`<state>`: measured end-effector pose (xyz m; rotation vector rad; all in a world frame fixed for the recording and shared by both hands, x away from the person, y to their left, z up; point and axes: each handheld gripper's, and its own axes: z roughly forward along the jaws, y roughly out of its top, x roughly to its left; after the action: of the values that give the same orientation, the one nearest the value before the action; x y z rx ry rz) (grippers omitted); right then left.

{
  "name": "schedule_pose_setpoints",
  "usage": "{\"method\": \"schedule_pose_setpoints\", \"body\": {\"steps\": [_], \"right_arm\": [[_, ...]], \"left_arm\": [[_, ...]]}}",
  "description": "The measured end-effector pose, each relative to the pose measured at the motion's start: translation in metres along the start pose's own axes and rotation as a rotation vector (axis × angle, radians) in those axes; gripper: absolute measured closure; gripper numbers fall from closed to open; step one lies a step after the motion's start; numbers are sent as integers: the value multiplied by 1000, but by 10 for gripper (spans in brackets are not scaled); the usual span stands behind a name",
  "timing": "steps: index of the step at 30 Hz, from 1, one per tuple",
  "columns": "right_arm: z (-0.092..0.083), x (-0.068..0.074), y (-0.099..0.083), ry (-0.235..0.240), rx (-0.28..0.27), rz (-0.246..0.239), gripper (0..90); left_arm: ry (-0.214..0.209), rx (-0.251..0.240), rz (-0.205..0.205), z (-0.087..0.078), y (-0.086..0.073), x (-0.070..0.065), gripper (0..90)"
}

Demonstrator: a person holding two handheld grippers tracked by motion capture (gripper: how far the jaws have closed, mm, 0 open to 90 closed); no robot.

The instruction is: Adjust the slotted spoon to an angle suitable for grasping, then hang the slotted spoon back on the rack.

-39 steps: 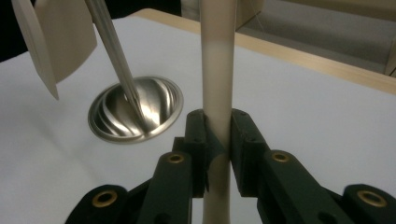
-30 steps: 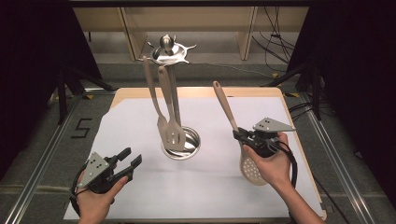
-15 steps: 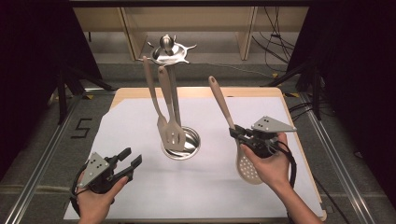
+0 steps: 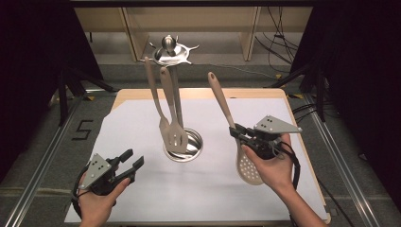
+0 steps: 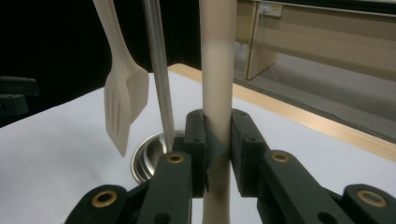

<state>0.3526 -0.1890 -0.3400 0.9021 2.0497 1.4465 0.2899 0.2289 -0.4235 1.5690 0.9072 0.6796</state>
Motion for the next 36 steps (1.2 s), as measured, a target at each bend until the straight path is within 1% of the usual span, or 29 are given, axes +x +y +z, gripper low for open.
{"method": "schedule_pose_setpoints", "body": {"steps": [1,2,4,6,8,10,12,13,14,17,18,19,20,21,22,23,24,25,26,27,28,29,30,31,32,33,34,35,36], "right_arm": [[0,1,0,4,-4,-2,789],[0,2,0,8,-4,14,790],[0,3,0,11,-13,18,790],[1,3,1,10,-13,3,790],[0,4,2,-2,-9,11,790],[1,5,2,10,-18,12,789],[0,6,3,-9,-26,12,789],[0,7,3,-10,-26,13,789],[0,7,3,-1,-25,15,789],[-1,8,4,-1,-13,19,789],[-1,7,4,2,-18,6,789],[-1,7,4,8,-19,12,789],[0,7,4,13,-28,21,789],[-1,6,4,-1,-24,17,789],[-2,6,4,8,-12,29,789],[-1,6,4,15,-24,22,789],[-3,7,5,9,-16,25,789],[-3,6,5,10,-25,21,789],[-3,6,5,21,-34,22,789],[-5,8,5,20,-22,41,789],[-6,9,5,16,-23,47,789],[-7,8,6,6,-31,32,789],[-8,8,6,11,-43,23,789],[-9,9,7,4,-39,20,790],[-10,10,7,2,-47,23,789],[-11,10,8,3,-48,11,789],[-12,11,8,4,-51,17,789],[-12,11,9,1,-59,6,789],[-12,13,9,14,-45,33,789]], "left_arm": [[-9,-11,0,1,0,0,497],[0,1,0,-1,0,0,497],[-1,0,3,-1,1,0,497],[-4,-1,4,-1,1,-1,497],[-6,-2,8,-1,1,0,497],[-13,-11,2,1,0,0,497],[-18,-13,9,1,0,1,496],[-18,-11,11,1,0,0,496],[-12,-1,11,0,0,0,496],[-13,-2,3,1,1,0,496],[-13,-3,4,2,1,0,496],[-11,-1,1,3,1,0,496],[-25,-13,-3,5,0,1,496],[-14,0,-2,5,1,0,496],[-15,-5,0,6,2,0,496],[-14,-8,1,6,3,-1,496],[-14,-12,3,7,4,-1,496],[-14,-13,8,7,4,-1,496],[-16,-9,0,8,4,-2,496],[-20,-12,-2,9,3,-1,496],[-18,-5,-6,8,2,-2,496],[-20,-3,-3,8,1,-1,496],[-20,-3,-8,8,1,-1,496],[-20,-3,-6,8,1,-1,496],[-28,-17,-6,8,1,0,496],[-21,-7,-4,7,1,-1,496],[-22,-9,-9,6,1,-1,496],[-22,-8,-9,6,1,-1,496],[-22,-6,-6,6,1,-1,496]]}}
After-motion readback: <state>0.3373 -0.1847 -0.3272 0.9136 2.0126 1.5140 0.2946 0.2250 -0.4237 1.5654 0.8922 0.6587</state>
